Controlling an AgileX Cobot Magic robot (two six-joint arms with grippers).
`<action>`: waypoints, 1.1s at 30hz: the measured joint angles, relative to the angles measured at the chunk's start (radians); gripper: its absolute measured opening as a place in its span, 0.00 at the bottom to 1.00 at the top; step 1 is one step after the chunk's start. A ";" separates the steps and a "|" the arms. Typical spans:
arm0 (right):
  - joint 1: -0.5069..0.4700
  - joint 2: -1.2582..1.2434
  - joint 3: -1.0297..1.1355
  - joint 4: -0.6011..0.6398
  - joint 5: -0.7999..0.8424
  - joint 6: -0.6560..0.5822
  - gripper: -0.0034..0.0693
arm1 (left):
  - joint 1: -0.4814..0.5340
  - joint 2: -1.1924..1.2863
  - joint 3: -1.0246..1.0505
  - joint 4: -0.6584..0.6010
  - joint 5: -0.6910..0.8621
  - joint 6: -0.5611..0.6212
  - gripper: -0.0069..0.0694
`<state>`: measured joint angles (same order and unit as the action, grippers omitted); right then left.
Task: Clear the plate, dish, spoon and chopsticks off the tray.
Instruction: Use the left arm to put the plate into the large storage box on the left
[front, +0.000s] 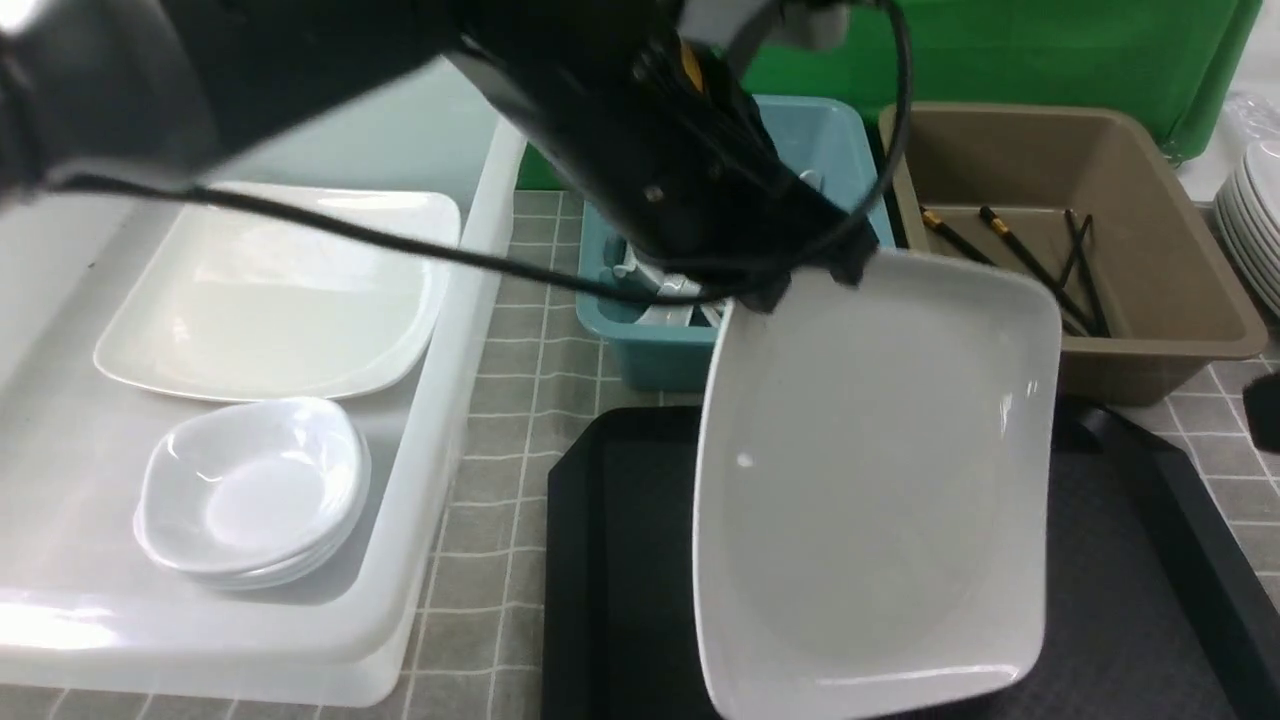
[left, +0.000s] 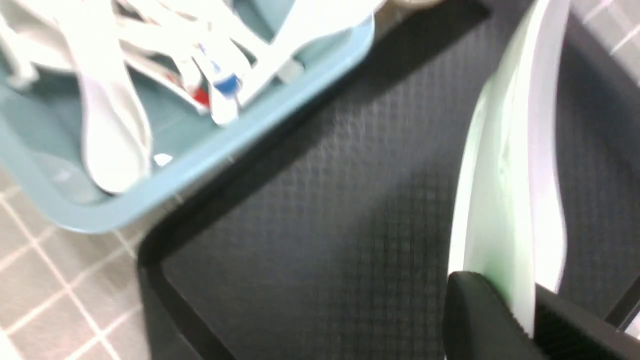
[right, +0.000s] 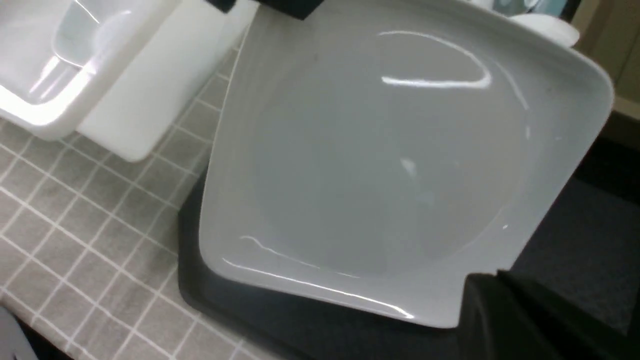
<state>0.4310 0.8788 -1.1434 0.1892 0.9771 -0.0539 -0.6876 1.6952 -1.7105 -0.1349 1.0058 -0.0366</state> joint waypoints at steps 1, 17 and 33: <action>0.000 0.012 -0.014 0.015 0.002 -0.015 0.08 | 0.014 -0.010 -0.016 -0.008 0.006 0.000 0.13; 0.163 0.376 -0.431 0.088 0.013 -0.120 0.08 | 0.714 -0.155 -0.052 -0.388 0.035 0.165 0.13; 0.360 0.807 -0.782 -0.013 -0.095 -0.072 0.08 | 1.168 -0.156 0.487 -0.831 -0.403 0.429 0.13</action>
<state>0.7907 1.6859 -1.9249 0.1765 0.8819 -0.1263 0.4803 1.5387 -1.2237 -0.9657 0.6032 0.3926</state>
